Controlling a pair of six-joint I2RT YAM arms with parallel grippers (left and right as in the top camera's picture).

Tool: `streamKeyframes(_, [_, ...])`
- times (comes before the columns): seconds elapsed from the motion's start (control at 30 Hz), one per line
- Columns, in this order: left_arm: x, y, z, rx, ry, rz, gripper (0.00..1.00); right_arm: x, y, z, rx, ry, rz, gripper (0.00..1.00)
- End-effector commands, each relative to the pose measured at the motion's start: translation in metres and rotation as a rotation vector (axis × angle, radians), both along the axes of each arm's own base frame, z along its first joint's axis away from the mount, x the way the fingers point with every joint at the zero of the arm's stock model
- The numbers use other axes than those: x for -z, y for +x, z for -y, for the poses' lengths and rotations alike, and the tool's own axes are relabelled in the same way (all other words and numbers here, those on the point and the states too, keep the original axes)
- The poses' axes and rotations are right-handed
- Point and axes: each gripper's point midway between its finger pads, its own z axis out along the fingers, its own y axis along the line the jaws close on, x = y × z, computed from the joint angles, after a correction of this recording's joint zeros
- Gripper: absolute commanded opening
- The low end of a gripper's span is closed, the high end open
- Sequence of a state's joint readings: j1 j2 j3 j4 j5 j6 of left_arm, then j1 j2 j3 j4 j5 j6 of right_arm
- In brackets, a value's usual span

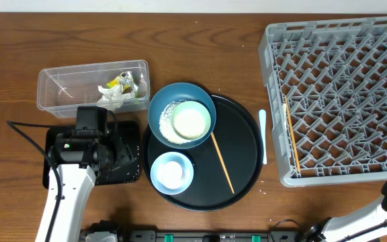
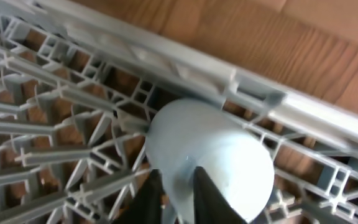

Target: Sort waste into correct bins and load items into the dishwasher rack

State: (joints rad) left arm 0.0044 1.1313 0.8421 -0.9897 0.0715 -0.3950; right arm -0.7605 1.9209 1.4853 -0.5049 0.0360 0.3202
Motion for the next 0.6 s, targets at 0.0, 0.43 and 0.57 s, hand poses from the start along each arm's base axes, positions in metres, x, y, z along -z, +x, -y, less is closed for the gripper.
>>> streamKeyframes(0.0, [-0.006, 0.003, -0.002, -0.004, 0.011, 0.015, 0.72, 0.004, 0.002, -0.020, -0.050, 0.055, -0.008, 0.24])
streamKeyframes(0.43, [-0.006, 0.003, -0.002, -0.003, 0.012, 0.015, 0.72, 0.019, -0.070, -0.094, -0.099, 0.314, -0.307, 0.32])
streamKeyframes(0.57, [-0.006, 0.004, -0.002, -0.003, 0.012, 0.016, 0.72, 0.021, -0.071, -0.110, -0.140, 0.336, -0.350, 0.31])
